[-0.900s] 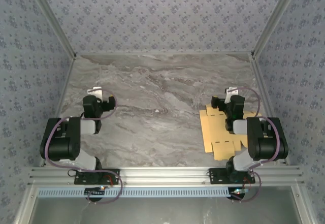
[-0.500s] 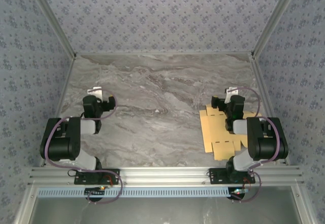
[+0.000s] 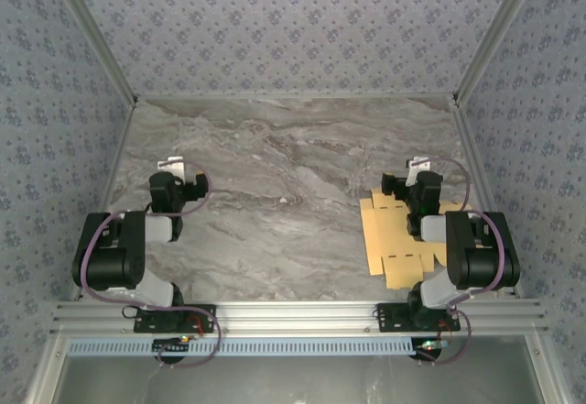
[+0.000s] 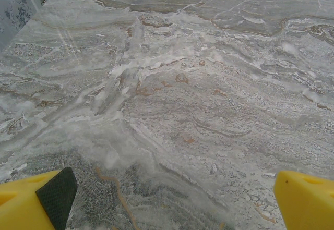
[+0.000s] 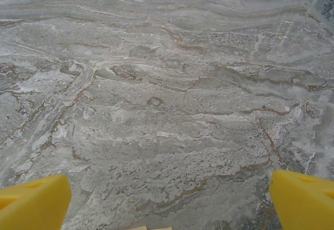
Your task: Fold the paper box
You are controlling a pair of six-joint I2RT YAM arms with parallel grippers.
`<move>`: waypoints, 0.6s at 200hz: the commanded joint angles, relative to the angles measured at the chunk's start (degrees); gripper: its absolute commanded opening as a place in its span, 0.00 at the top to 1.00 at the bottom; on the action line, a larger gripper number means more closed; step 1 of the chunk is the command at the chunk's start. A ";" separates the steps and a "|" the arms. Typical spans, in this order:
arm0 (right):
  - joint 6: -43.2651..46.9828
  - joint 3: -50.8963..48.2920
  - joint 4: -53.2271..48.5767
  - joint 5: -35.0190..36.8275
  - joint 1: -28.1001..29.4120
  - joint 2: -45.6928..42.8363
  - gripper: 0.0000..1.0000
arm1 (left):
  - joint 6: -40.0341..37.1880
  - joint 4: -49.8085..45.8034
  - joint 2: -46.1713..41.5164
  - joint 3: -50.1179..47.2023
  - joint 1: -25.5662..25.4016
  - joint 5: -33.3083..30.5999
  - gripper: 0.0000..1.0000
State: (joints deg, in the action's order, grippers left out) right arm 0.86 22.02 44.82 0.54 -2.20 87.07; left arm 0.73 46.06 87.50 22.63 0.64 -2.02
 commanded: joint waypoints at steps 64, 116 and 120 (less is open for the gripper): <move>-0.07 1.23 -0.52 -1.00 -0.78 0.05 0.00 | 0.39 -0.01 0.28 1.27 0.00 -0.74 0.01; 0.11 1.44 -0.93 -0.53 -0.51 0.14 0.00 | 0.50 -0.62 0.30 1.61 0.18 -0.15 0.01; 0.10 1.57 -1.04 -0.54 -0.52 0.12 0.00 | 0.47 -0.62 0.30 1.61 0.25 -0.14 0.01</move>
State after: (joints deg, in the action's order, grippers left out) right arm 0.86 22.02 44.75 0.14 -2.50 87.07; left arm 0.71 46.00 87.50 22.70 0.64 -2.37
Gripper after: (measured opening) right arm 0.999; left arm 0.993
